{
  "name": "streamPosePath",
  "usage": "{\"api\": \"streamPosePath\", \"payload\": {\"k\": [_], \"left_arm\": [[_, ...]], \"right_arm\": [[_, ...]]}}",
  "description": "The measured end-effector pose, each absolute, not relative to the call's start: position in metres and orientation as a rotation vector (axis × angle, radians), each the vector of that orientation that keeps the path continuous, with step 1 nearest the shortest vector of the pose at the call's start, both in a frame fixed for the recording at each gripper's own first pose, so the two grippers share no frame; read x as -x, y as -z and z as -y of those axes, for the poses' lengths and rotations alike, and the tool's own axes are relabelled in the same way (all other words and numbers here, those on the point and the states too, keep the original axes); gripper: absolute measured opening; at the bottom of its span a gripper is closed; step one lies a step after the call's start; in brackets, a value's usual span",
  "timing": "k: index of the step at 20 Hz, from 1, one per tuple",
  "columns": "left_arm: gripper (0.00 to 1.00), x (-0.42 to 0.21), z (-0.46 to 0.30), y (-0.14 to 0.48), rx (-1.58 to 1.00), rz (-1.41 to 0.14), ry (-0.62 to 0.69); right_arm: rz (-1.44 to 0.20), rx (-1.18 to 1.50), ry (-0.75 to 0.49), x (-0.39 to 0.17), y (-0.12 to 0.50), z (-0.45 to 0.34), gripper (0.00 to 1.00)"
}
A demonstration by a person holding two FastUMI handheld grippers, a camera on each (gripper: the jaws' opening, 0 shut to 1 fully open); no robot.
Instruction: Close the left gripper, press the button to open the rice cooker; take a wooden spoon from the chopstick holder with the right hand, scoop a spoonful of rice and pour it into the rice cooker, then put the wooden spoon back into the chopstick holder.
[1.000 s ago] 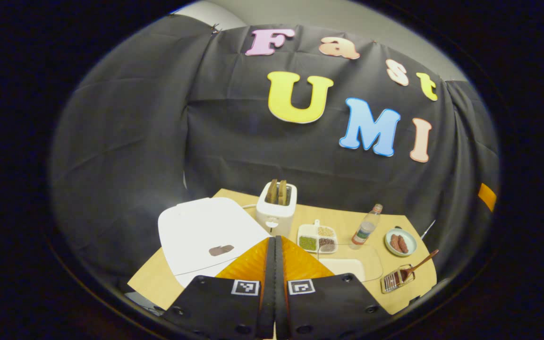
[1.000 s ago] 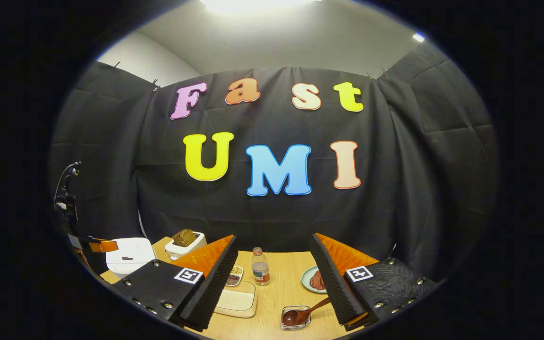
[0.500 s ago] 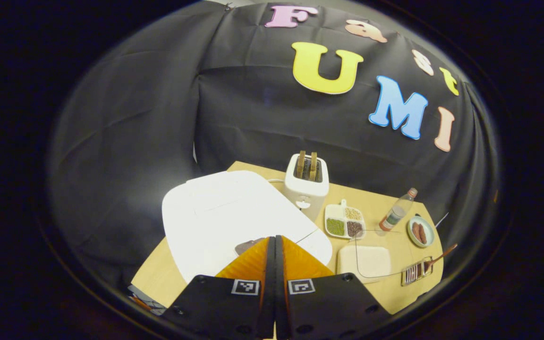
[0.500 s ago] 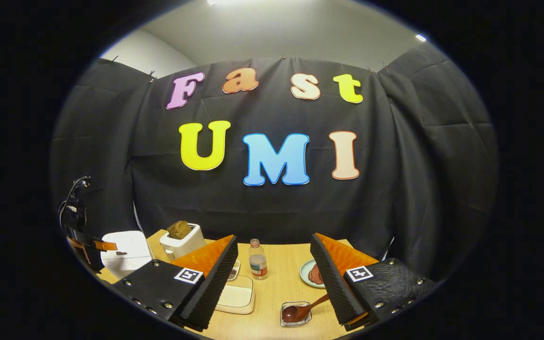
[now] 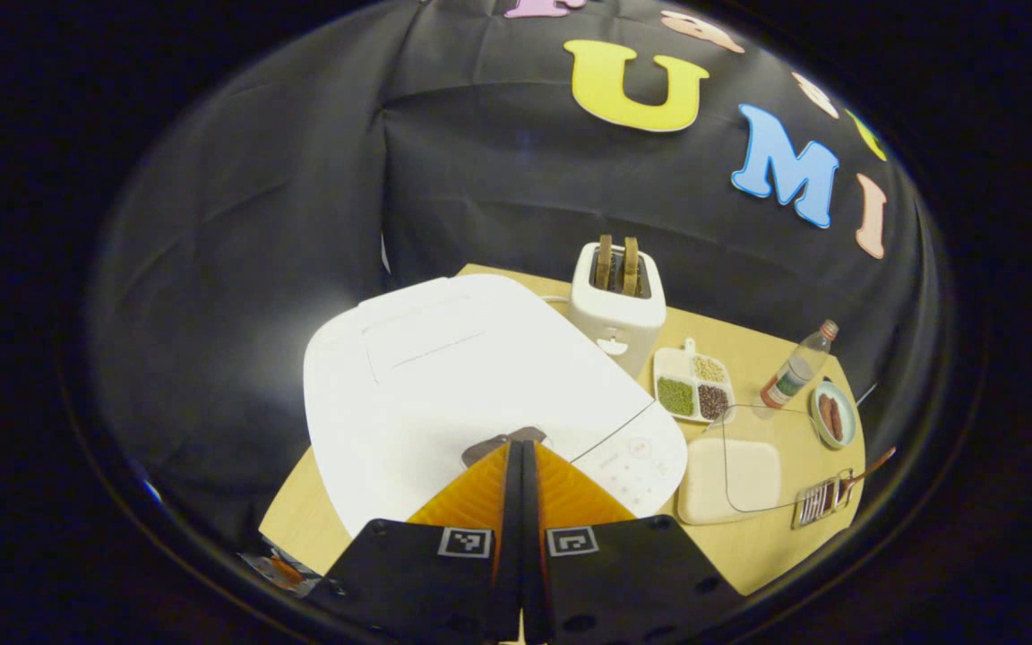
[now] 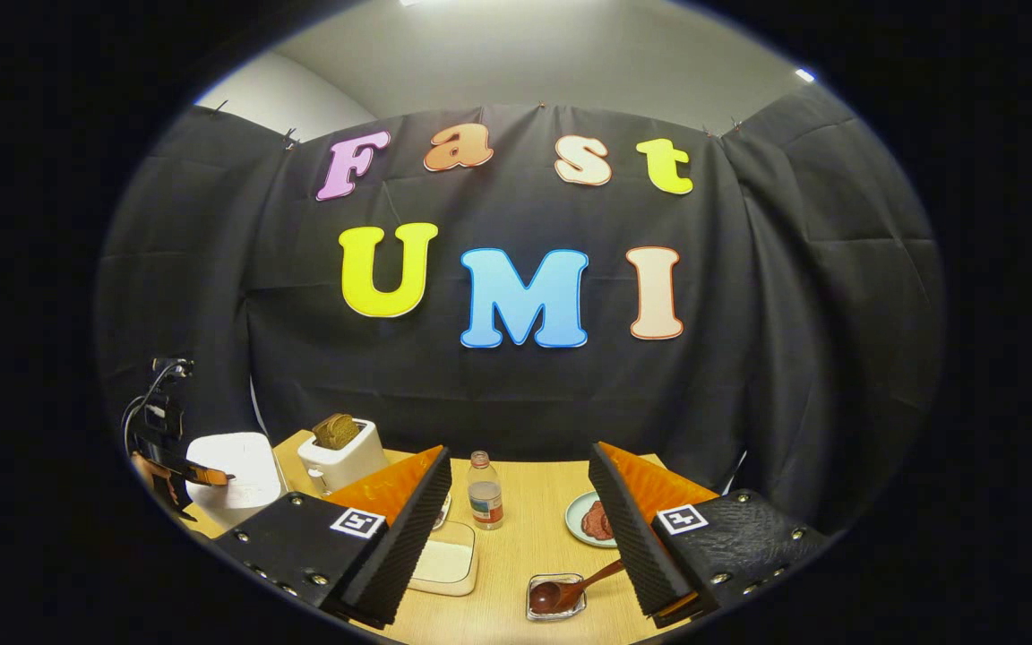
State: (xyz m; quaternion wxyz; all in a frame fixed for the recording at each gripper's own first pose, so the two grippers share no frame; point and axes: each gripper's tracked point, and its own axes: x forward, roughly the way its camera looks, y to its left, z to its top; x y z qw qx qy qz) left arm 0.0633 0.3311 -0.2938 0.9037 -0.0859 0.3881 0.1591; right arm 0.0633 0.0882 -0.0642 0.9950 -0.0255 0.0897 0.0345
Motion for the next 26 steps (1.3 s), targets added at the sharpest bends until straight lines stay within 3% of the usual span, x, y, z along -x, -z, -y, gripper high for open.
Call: {"api": "streamPosePath", "payload": {"k": [4,21,26], "left_arm": [[0.08,-0.066,-0.333,0.296,0.256,-0.822,-0.33],[0.08,-0.075,-0.344,0.288,0.107,-0.823,-0.362],[0.09,-0.099,-0.375,0.195,-0.025,-0.562,-0.457]], "right_arm": [[-0.176,0.047,-0.093,-0.06,0.064,-0.094,0.95],[-0.164,0.048,-0.091,-0.051,0.059,-0.085,0.94],[-0.153,0.046,-0.083,-0.055,0.056,-0.081,0.94]]}}
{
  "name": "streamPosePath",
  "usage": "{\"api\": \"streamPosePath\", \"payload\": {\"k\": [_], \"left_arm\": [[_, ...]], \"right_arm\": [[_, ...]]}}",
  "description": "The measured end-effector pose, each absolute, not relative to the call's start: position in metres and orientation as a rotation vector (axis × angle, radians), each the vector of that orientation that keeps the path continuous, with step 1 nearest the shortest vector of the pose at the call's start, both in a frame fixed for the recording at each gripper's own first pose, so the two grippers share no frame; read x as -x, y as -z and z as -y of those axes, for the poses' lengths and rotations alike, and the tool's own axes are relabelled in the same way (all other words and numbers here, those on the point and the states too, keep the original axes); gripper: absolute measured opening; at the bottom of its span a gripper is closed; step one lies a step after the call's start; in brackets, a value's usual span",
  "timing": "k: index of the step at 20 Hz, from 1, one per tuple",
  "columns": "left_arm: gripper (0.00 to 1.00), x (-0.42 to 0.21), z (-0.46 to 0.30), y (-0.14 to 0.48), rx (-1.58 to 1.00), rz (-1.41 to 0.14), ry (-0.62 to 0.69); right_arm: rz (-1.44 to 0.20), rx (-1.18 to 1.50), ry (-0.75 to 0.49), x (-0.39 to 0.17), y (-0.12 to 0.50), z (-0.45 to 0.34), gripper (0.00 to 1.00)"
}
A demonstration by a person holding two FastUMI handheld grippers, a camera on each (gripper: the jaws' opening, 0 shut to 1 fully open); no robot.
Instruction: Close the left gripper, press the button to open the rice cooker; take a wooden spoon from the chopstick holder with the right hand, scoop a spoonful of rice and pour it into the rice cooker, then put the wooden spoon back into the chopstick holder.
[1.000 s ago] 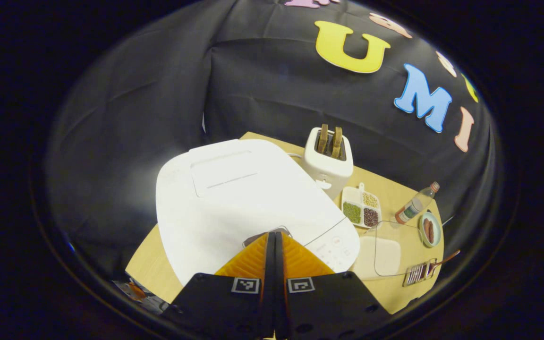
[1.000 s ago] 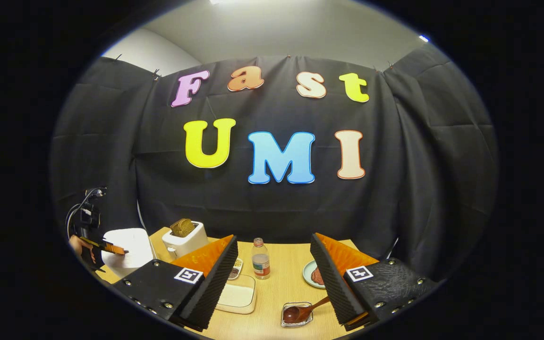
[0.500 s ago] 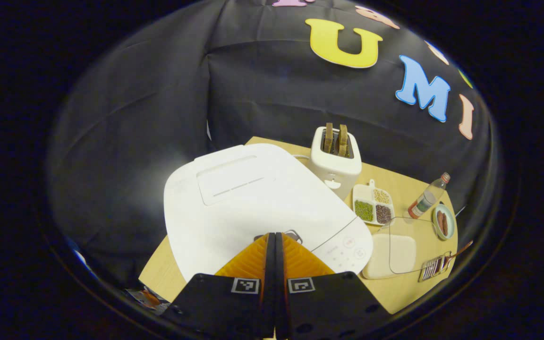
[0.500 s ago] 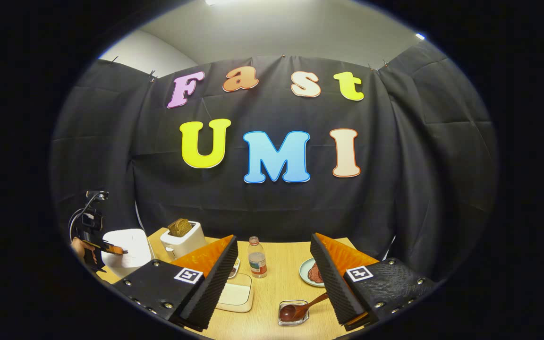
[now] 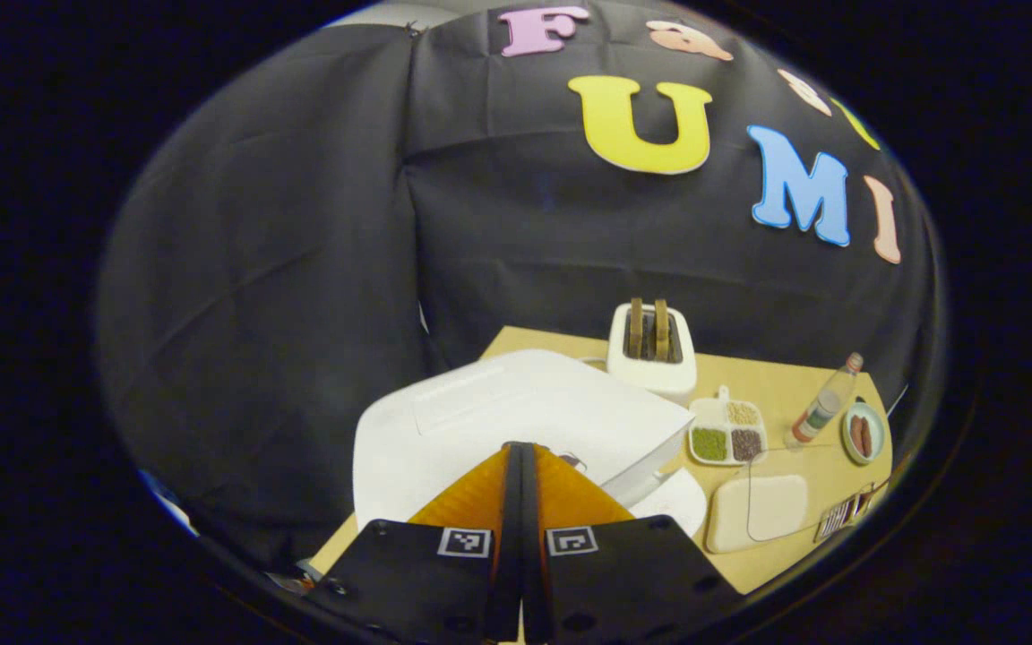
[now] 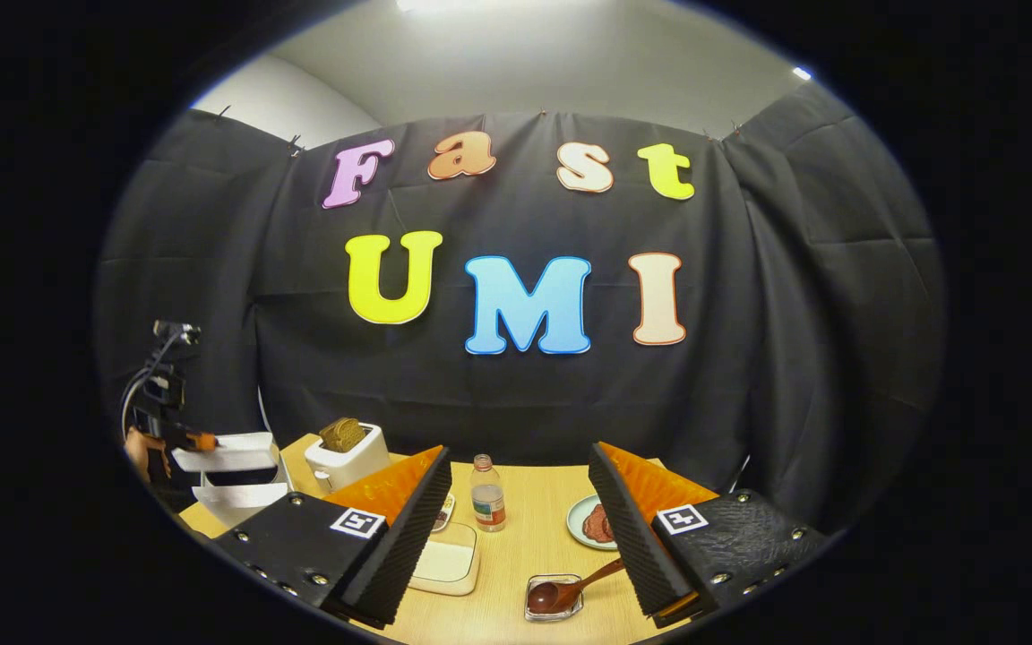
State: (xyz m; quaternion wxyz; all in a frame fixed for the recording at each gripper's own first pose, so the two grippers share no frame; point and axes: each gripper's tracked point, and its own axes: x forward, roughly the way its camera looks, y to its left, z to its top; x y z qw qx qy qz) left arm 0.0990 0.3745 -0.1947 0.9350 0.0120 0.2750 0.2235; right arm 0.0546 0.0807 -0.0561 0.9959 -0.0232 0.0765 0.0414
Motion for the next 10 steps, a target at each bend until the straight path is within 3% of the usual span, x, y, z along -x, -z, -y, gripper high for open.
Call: {"api": "streamPosePath", "payload": {"k": [2,3,5,8,10], "left_arm": [[0.07,-0.101,-0.377,0.149,-0.038,-0.466,-0.471],[0.36,-0.103,-0.377,0.135,-0.03,-0.434,-0.469],[0.63,-0.099,-0.381,0.105,-0.023,-0.37,-0.48],[0.81,-0.086,-0.363,0.063,0.034,-0.255,-0.445],[0.85,-0.075,-0.341,0.038,0.06,-0.167,-0.412]], "right_arm": [[-0.155,0.04,-0.086,-0.055,0.058,-0.081,0.94],[-0.154,0.039,-0.087,-0.057,0.057,-0.082,0.94],[-0.147,0.038,-0.09,-0.058,0.056,-0.081,0.94],[-0.136,0.028,-0.092,-0.062,0.056,-0.077,0.94],[-0.13,0.02,-0.091,-0.065,0.057,-0.071,0.94]]}}
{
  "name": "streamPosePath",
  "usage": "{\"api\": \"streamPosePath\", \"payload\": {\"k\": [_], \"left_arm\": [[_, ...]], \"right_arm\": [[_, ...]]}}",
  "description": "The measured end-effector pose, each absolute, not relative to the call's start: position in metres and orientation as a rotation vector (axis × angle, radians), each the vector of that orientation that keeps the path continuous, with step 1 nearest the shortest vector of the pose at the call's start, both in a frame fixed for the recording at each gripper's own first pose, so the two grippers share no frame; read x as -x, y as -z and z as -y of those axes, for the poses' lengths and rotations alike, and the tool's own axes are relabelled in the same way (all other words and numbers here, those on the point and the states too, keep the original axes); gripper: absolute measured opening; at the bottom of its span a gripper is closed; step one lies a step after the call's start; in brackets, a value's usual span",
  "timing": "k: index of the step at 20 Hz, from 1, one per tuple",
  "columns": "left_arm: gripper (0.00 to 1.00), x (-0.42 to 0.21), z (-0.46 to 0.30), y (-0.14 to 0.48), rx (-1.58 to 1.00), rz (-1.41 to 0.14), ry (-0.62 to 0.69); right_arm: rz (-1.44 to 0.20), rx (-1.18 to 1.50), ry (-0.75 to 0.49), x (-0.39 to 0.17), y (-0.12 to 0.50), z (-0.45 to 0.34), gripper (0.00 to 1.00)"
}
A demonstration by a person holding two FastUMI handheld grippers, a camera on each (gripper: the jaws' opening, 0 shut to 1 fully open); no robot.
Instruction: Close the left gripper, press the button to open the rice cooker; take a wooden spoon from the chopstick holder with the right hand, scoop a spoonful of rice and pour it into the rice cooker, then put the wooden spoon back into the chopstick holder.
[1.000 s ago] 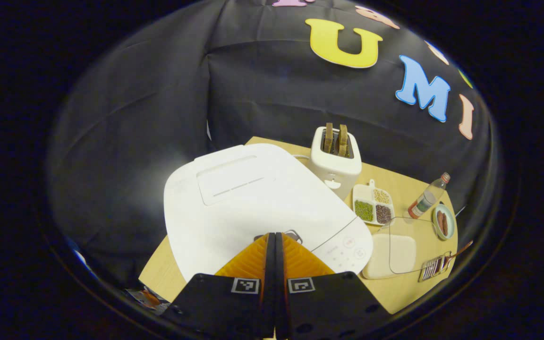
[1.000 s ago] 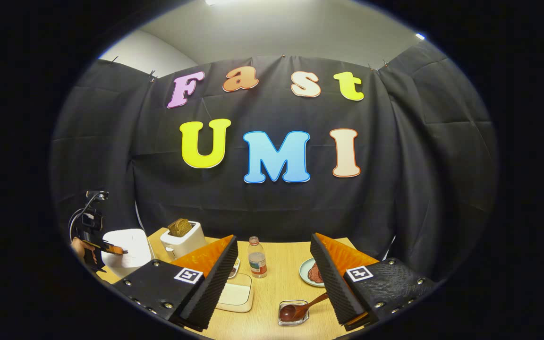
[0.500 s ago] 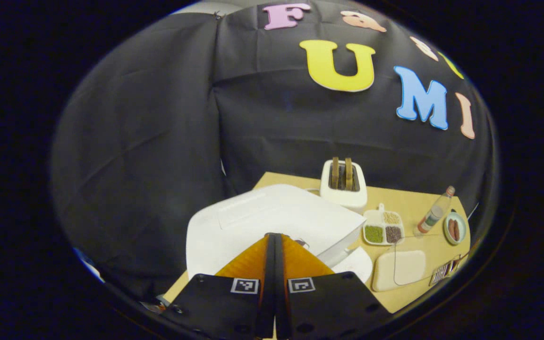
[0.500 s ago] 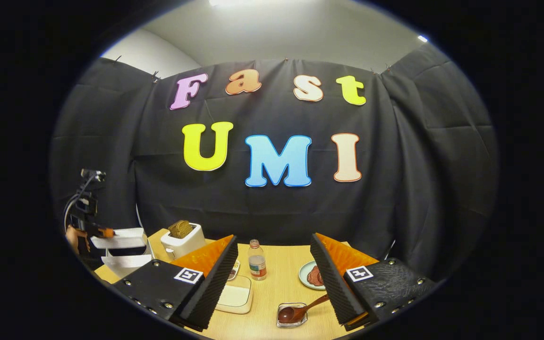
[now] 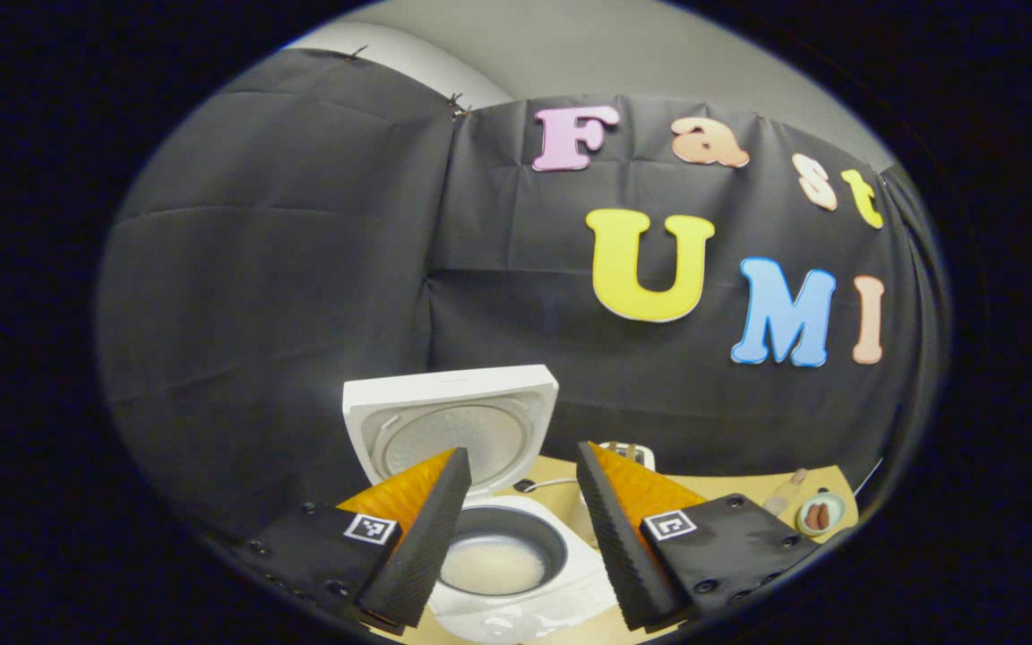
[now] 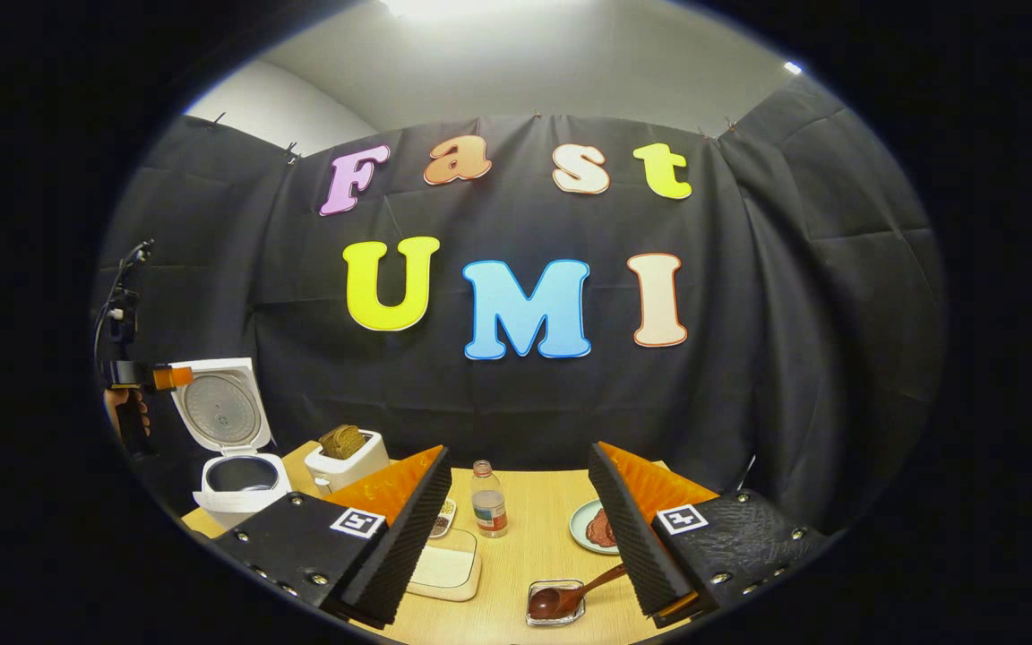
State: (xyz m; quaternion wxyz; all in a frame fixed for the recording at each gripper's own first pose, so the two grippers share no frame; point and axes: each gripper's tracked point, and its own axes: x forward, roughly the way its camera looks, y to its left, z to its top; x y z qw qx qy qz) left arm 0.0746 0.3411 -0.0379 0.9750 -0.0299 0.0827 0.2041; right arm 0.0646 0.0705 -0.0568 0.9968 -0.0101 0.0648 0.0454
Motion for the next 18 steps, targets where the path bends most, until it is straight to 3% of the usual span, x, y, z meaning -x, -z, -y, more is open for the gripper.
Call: {"api": "streamPosePath", "payload": {"k": [3,11,18], "left_arm": [[0.91,-0.06,-0.305,0.017,0.071,-0.058,-0.346],[0.89,-0.047,-0.216,0.004,-0.046,0.06,-0.225],[0.91,-0.04,-0.161,0.015,-0.087,0.024,-0.156]], "right_arm": [[-0.127,0.011,-0.085,-0.069,0.062,-0.057,0.94],[-0.186,0.008,-0.015,-0.076,0.1,-0.001,0.94],[-0.349,-0.031,0.035,-0.082,0.178,0.039,0.95]]}}
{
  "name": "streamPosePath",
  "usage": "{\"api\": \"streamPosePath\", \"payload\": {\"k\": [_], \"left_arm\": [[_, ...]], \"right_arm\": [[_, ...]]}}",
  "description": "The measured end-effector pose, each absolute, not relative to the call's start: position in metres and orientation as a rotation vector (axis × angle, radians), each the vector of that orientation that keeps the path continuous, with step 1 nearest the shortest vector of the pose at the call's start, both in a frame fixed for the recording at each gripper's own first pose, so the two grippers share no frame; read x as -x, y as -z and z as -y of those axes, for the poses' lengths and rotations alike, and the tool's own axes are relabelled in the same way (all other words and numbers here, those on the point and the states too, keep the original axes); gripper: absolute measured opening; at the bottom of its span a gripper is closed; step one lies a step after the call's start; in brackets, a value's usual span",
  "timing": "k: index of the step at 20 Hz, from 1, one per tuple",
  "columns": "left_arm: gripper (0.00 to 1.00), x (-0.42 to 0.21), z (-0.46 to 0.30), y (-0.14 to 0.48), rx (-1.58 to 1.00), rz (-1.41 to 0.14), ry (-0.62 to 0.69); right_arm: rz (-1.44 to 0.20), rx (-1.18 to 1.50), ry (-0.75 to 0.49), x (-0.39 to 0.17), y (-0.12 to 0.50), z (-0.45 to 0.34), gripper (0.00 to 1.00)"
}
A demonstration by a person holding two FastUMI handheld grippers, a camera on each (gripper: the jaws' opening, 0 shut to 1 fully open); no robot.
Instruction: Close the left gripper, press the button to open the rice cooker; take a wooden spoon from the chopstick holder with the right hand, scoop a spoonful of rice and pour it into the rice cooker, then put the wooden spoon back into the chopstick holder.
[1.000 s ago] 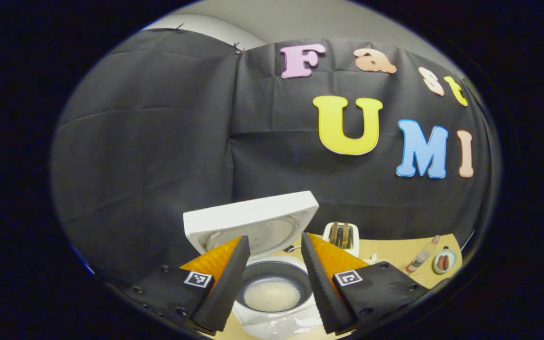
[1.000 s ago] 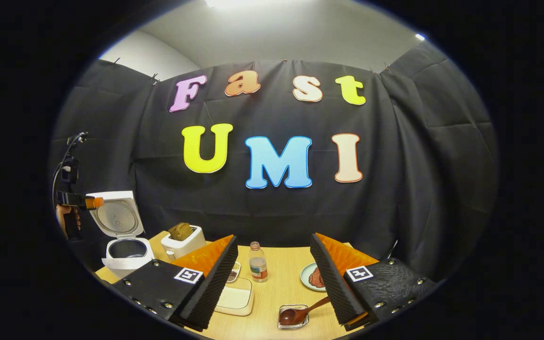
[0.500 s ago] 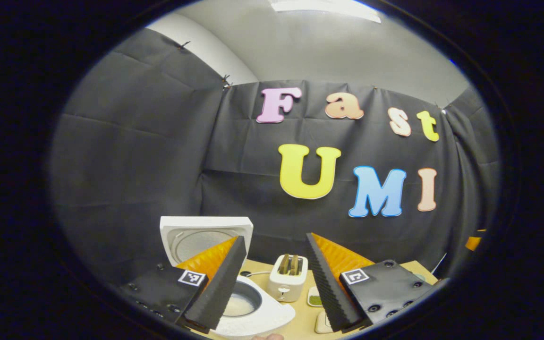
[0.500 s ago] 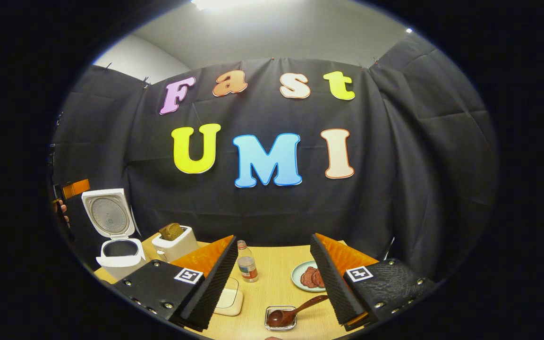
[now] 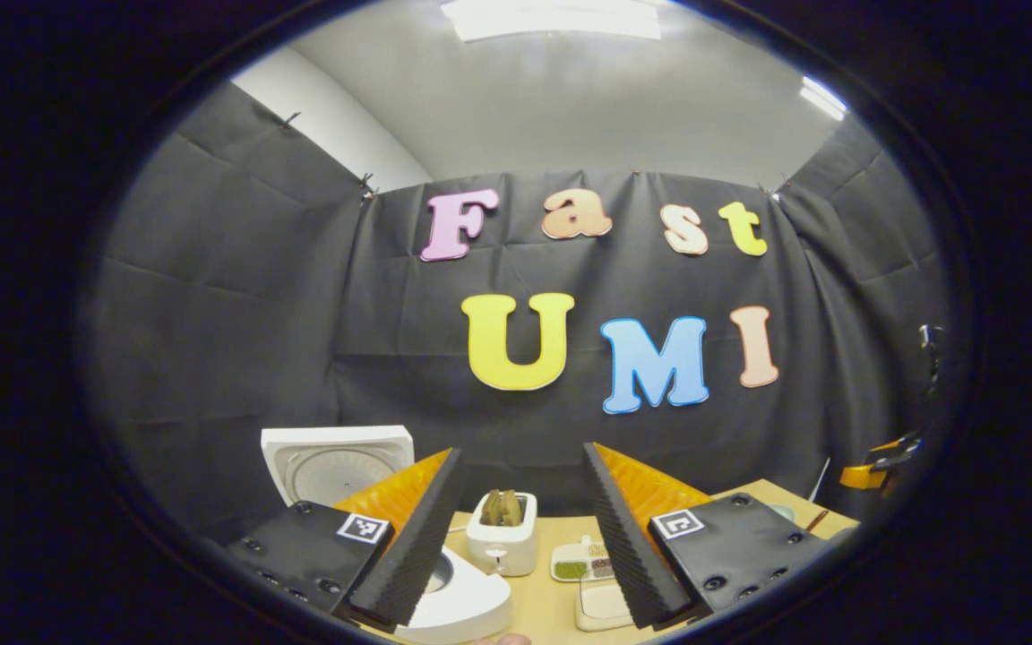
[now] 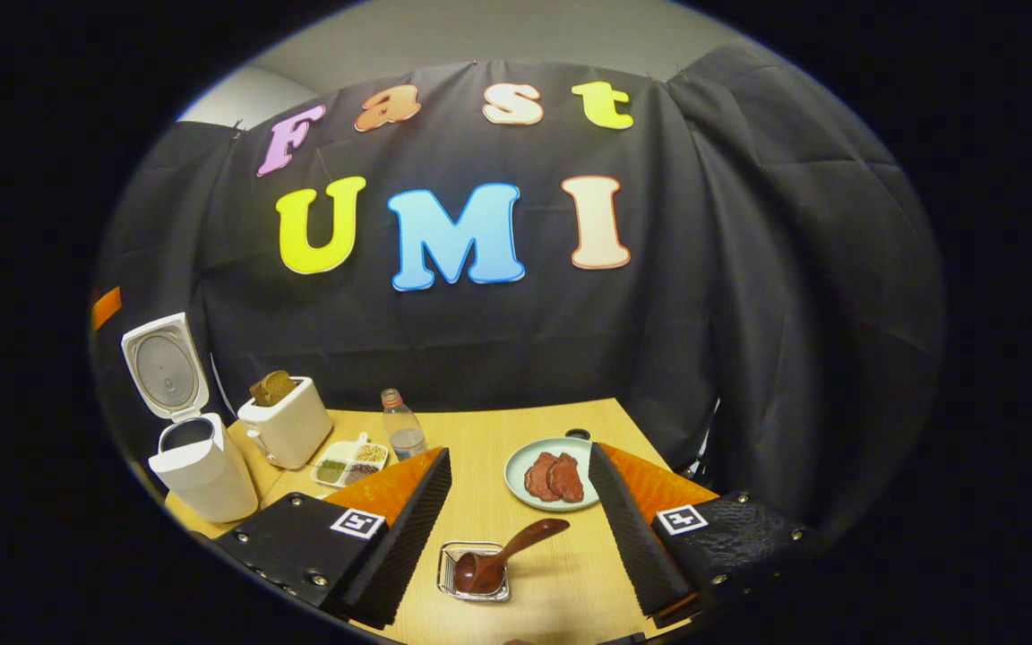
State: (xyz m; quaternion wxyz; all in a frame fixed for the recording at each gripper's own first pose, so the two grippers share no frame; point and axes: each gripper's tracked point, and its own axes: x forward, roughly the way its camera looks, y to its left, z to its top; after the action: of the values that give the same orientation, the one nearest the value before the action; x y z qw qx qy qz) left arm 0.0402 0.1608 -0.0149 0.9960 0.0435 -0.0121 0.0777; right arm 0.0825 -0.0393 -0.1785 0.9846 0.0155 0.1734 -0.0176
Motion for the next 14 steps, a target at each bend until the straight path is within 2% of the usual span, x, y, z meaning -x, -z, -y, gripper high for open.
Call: {"api": "streamPosePath", "payload": {"k": [3,4,6,8,12,13,14], "left_arm": [[0.92,-0.041,-0.142,0.028,-0.06,-0.022,-0.114],[0.96,-0.041,-0.139,0.029,-0.039,-0.026,-0.111],[0.92,-0.04,-0.138,0.03,-0.008,-0.032,-0.12],[0.96,-0.039,-0.141,0.035,-0.002,-0.045,-0.145],[0.92,-0.038,-0.139,0.038,-0.018,-0.068,-0.181],[0.95,-0.037,-0.138,0.039,-0.021,-0.071,-0.186],[0.92,-0.036,-0.138,0.038,-0.023,-0.076,-0.191]], "right_arm": [[-0.418,-0.08,0.044,-0.09,0.213,0.049,0.94],[-0.443,-0.103,0.048,-0.092,0.225,0.053,0.95],[-0.482,-0.149,0.047,-0.097,0.244,0.057,0.95],[-0.522,-0.183,0.041,-0.1,0.265,0.059,0.95],[-0.574,-0.221,0.008,-0.109,0.296,0.055,0.96],[-0.584,-0.234,-0.001,-0.112,0.302,0.052,0.96],[-0.595,-0.254,-0.012,-0.114,0.306,0.049,0.96]]}}
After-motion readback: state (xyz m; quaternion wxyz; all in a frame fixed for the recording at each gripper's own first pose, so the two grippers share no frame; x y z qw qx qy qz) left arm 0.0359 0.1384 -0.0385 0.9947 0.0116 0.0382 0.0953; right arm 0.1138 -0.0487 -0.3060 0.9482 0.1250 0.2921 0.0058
